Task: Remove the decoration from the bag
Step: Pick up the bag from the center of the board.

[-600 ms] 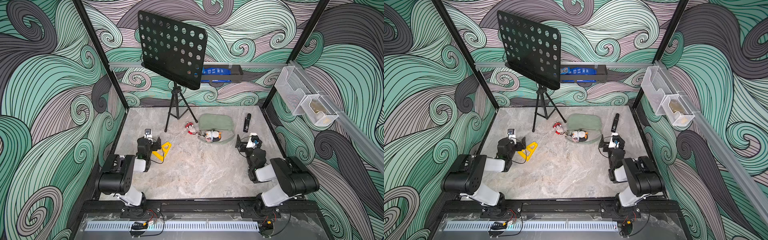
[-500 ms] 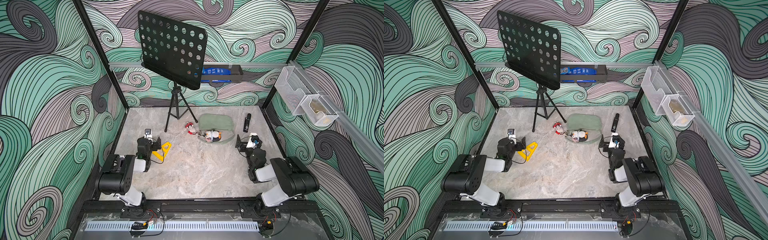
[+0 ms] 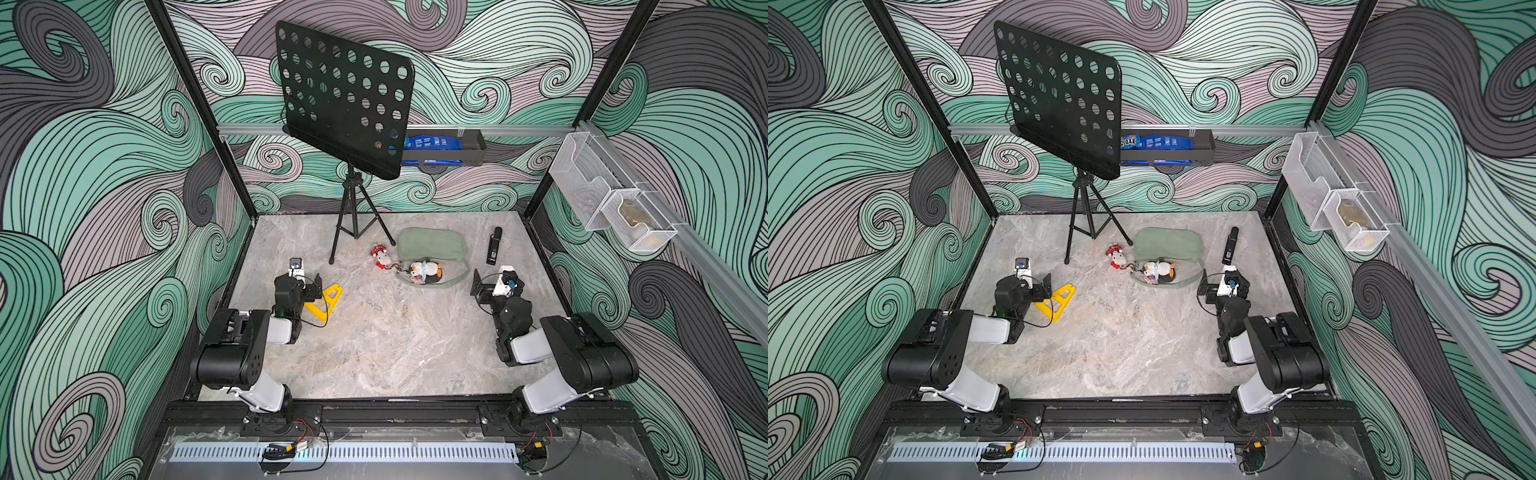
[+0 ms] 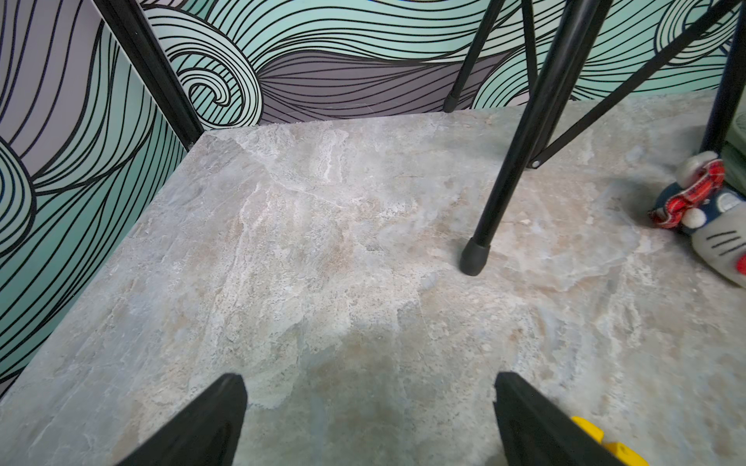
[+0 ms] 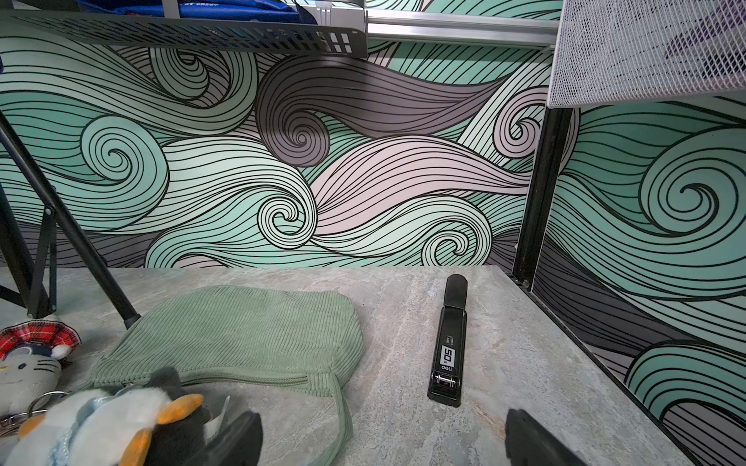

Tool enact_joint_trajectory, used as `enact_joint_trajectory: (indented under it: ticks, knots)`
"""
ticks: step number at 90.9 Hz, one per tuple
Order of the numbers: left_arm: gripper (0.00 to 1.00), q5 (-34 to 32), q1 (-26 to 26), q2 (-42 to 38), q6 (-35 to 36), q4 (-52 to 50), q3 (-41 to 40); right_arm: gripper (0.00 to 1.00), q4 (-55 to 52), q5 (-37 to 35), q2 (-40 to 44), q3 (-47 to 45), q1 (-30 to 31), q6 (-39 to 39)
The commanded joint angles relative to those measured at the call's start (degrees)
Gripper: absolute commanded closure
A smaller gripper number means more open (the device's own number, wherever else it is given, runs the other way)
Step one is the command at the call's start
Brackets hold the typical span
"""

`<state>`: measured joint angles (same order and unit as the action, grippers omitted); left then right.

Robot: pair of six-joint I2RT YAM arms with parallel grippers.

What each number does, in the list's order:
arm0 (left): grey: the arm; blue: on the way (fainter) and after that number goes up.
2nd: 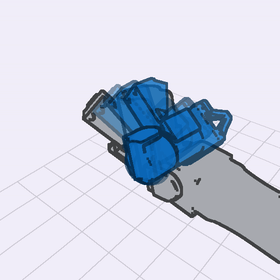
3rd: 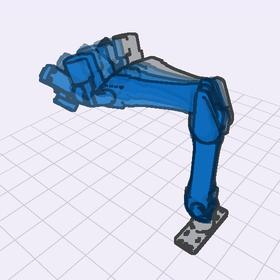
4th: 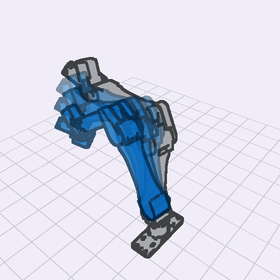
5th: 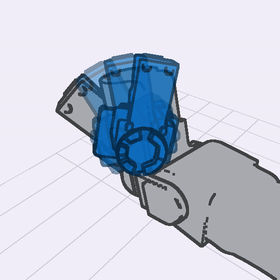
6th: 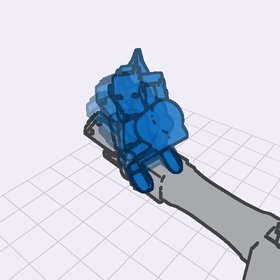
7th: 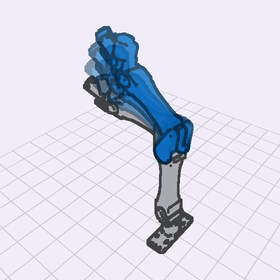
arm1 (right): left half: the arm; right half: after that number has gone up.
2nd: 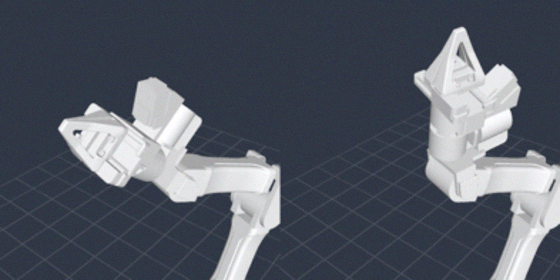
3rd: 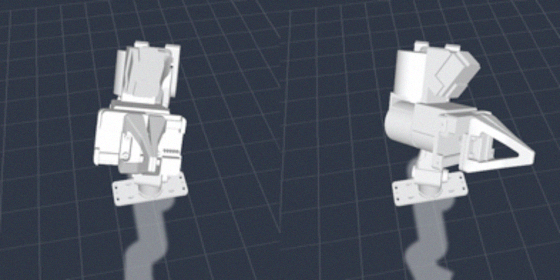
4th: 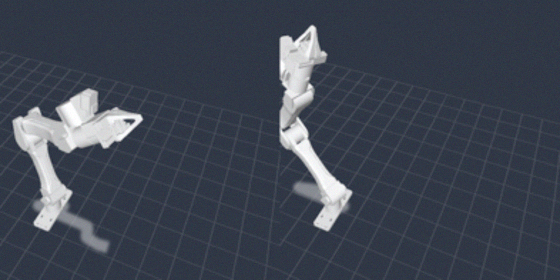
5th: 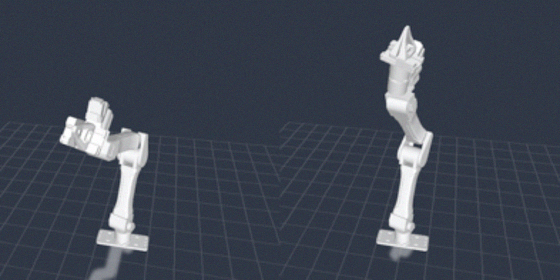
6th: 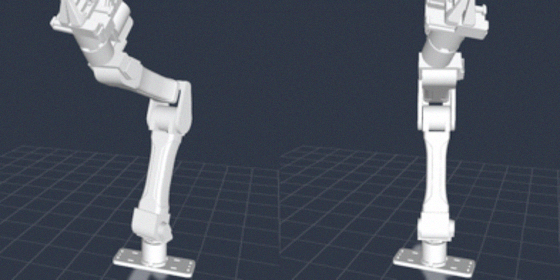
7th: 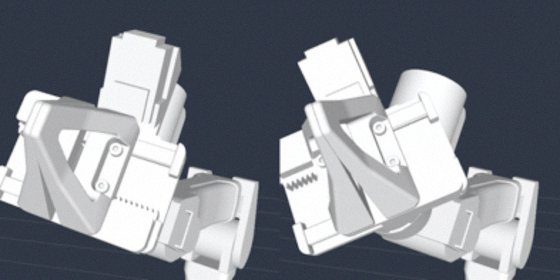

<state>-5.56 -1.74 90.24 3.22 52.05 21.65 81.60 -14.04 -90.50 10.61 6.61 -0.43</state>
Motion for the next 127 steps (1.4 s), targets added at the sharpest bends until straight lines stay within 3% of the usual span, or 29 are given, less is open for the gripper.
enact_joint_trajectory:
  ticks: [1, 18, 33, 41, 46, 57, 70, 80, 90, 110, 127]
  knots:
    - [0.01, -0.1, 0.2, 0.5, -0.4, -0.4, 1.4, 0.01, 0.5, 0.3, -0.5, 0.8, -0.1, 0.7]
    - [0.01, -1.8, 0.2, -0.9, -0.9, 0.0, 0.7, 0.01, 0.6, 0.1, 0.3, 0.7, -0.1, 0.9]
    - [0.01, -6.3, -0.2, -15.6, -2.6, -13.9, 2.2, 0.01, -15.9, -2.6, 11.8, 5.1, 1.5, 0.1]
    - [0.01, -14.9, -0.3, -22.4, -15.6, -26.9, 5.2, 0.01, -29.8, -6.5, 16.8, 10.8, 1.5, 10.1]
    - [0.01, -16.1, -0.3, -26.7, -21.6, -34.5, 8.1, 0.02, -40.3, -3.5, 19.5, 15.1, 1.1, 15.2]
    - [0.01, -8.2, -0.8, -32.0, -27.8, -48.2, 13.3, 0.13, -54.7, 12.6, 20.1, 23.3, 1.3, 14.3]
    - [0.01, 2.4, -2.3, -34.4, -33.0, -54.2, 15.8, 0.23, -64.8, 22.7, 18.2, 28.7, 7.3, 9.7]
    - [0.01, 7.8, -4.7, -35.5, -33.6, -59.5, 17.3, 0.24, -68.5, 19.3, 15.1, 30.3, 15.9, 4.1]
    - [0.01, 12.3, -6.9, -37.5, -33.6, -63.4, 17.6, 0.27, -69.6, 18.2, 10.1, 31.7, 20.8, 2.8]
    - [0.01, 20.0, -8.9, -41.4, -33.4, -68.0, 15.2, 0.41, -78.2, 19.7, -3.3, 41.2, 21.8, 2.7]
    - [0.01, 23.5, -9.0, -43.0, -33.5, -69.3, 13.1, 0.45, -81.0, 16.7, -10.7, 45.7, 21.9, 0.9]
